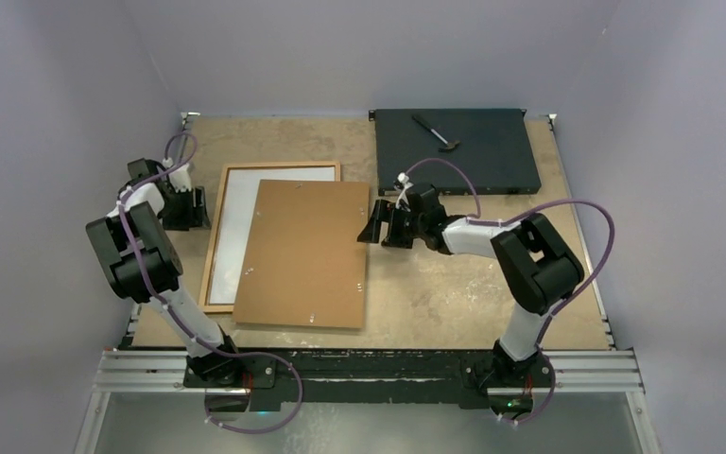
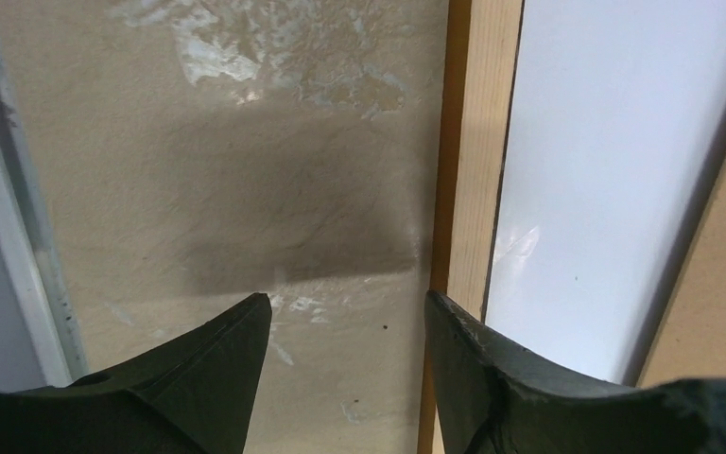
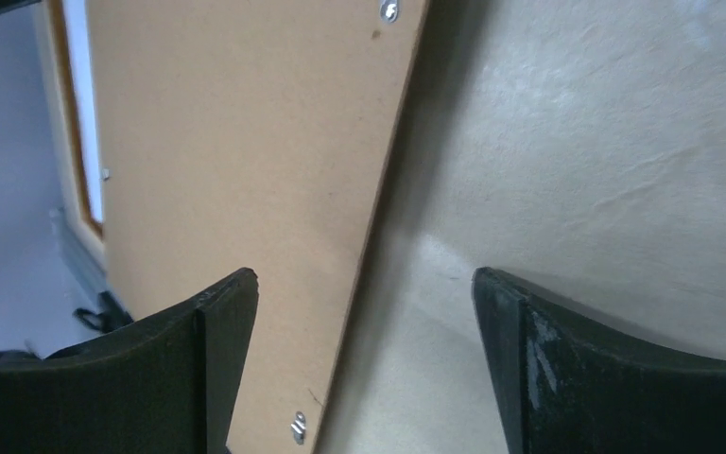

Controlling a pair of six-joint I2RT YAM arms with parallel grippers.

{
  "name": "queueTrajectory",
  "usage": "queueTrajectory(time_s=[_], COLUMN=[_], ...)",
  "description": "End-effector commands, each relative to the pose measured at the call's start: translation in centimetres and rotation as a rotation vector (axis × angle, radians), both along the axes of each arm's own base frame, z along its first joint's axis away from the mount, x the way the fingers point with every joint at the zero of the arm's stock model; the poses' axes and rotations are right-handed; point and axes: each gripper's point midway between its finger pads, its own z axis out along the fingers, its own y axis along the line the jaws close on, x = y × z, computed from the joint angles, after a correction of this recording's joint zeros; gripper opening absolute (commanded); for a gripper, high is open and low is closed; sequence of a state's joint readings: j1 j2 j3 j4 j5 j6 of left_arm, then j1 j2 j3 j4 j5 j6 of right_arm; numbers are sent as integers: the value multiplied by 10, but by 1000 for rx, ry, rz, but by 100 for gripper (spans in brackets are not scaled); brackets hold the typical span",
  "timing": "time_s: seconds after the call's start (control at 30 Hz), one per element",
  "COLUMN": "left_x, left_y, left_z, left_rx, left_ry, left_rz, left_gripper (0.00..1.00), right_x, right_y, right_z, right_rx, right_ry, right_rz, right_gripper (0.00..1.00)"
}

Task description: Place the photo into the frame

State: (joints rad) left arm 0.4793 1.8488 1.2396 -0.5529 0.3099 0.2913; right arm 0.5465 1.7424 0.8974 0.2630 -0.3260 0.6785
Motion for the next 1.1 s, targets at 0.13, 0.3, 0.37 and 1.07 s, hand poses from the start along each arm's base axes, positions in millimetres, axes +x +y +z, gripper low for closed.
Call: queueTrajectory(time_s=[0.13,0.3,0.37,1.07], left_x=[9,12,12,13], left_y=[-7,-10,-12,-55], left_z=[-19,-27,-28,-44], left_rx=[51,59,58,-31], left_ry=[12,27,29,64], left_rz=[-29,-32,-34,-122], left_gripper=[59,57,56,50], right_x=[-8,-11,-11,9], right_y=[33,38,39,47], right_z=[5,-3,-6,77], right_rx=[228,263,272,391], right_ry=[21,54,58,-185], right_rz=[102,116,117,189], right_gripper=[77,59,49,11])
